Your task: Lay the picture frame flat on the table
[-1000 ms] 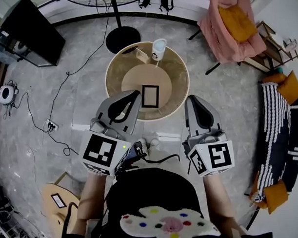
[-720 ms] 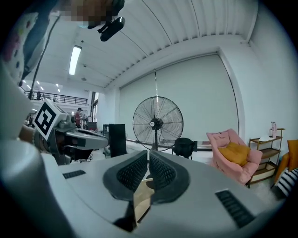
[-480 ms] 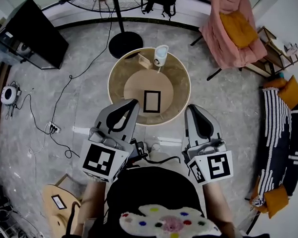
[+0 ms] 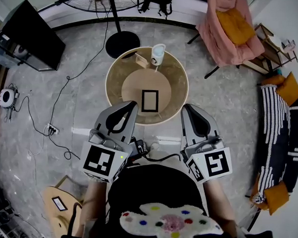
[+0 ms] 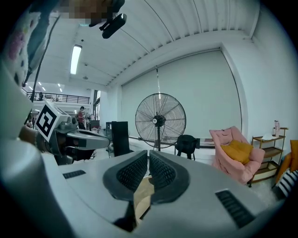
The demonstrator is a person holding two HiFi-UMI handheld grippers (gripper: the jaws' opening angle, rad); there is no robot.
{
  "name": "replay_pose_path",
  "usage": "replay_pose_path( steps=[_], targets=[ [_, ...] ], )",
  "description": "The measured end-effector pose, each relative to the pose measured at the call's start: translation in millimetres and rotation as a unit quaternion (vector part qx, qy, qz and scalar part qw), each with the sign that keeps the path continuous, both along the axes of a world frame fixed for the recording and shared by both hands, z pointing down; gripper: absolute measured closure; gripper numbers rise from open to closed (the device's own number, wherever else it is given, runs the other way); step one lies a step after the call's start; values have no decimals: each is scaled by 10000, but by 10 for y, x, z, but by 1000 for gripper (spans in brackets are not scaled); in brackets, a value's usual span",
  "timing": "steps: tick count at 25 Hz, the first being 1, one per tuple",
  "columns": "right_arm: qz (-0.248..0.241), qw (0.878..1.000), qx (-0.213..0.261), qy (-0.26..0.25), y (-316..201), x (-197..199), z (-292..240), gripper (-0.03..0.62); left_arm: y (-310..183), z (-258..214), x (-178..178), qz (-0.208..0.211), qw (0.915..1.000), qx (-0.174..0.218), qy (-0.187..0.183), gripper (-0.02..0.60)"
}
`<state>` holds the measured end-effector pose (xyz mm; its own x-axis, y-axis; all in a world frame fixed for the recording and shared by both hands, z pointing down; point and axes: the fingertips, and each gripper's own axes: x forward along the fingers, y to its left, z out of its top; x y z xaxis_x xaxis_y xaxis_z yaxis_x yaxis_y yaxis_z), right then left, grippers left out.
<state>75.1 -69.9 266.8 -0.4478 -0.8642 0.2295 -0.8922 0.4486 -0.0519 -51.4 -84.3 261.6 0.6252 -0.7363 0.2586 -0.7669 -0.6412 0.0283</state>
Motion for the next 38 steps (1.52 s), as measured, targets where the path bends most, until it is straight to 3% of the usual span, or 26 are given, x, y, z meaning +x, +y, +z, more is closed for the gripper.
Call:
replay_pose_path(
  steps=[38],
  targets=[
    [-94,9999,-48,87,34,-124,29,557,44,47,4,107,9999,-2,-24,565]
  ],
)
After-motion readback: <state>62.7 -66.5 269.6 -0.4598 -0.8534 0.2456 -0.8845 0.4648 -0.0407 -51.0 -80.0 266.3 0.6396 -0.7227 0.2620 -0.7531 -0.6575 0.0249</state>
